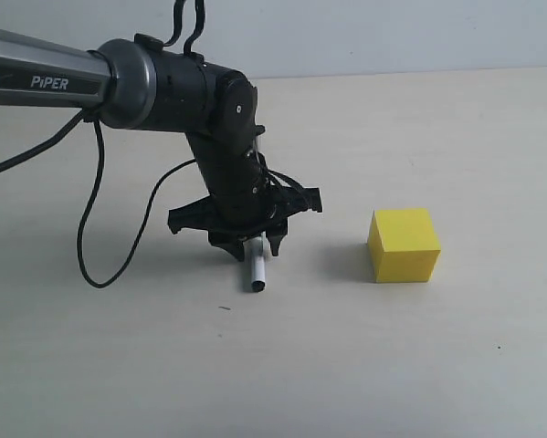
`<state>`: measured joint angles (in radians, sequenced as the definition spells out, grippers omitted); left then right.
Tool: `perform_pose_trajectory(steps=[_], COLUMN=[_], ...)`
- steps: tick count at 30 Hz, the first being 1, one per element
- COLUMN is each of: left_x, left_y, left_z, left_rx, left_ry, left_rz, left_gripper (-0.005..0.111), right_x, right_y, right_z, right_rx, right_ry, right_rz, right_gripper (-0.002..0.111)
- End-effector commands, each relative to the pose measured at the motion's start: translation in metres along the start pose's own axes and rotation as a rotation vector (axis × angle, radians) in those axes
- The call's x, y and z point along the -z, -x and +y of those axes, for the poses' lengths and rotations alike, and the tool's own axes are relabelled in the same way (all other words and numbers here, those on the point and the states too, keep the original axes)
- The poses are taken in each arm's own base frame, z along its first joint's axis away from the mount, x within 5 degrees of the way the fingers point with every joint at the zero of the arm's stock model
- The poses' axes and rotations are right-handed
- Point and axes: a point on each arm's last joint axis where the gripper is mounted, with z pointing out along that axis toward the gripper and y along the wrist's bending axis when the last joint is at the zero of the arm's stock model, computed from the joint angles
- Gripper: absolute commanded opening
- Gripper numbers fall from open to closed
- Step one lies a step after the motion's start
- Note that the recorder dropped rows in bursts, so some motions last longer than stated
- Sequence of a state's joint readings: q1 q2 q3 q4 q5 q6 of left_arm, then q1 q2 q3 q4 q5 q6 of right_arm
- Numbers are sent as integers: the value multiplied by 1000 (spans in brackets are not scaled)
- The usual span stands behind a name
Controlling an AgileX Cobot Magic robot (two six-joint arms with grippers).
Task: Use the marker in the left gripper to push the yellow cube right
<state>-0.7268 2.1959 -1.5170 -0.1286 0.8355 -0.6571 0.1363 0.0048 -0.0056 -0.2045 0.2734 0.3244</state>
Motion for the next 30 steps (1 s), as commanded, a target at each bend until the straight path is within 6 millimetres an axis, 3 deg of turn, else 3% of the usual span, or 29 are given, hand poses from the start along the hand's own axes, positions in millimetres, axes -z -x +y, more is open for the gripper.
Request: perform_pose_trajectory(steps=[1,9,17,19,23,30], left_x=[2,13,69,82,103,132], left_y=[1,1,0,-5,-15,-24], left_z=[-2,-4,-9,-10,-9,-1], left_rx=[2,-54,-228,-300,-400,-457], left_ry=[-8,-32,-118,-144,-171,-224], left_rz=[-7,-23,-105,-94,-55,-208], left_gripper=[52,53,52,43,-1,0], right_x=[0,0,0,0,0,0], right_y=[-1,-1,-1,-1,-1,-1], right_z=[0,0,0,0,0,0], right_rx=[15,15,15,15,13,13], right_ry=[-3,-3,-3,-3,-3,-3], right_rz=[-6,-6,-6,-6,-6,-6], right_gripper=[0,0,0,0,0,0])
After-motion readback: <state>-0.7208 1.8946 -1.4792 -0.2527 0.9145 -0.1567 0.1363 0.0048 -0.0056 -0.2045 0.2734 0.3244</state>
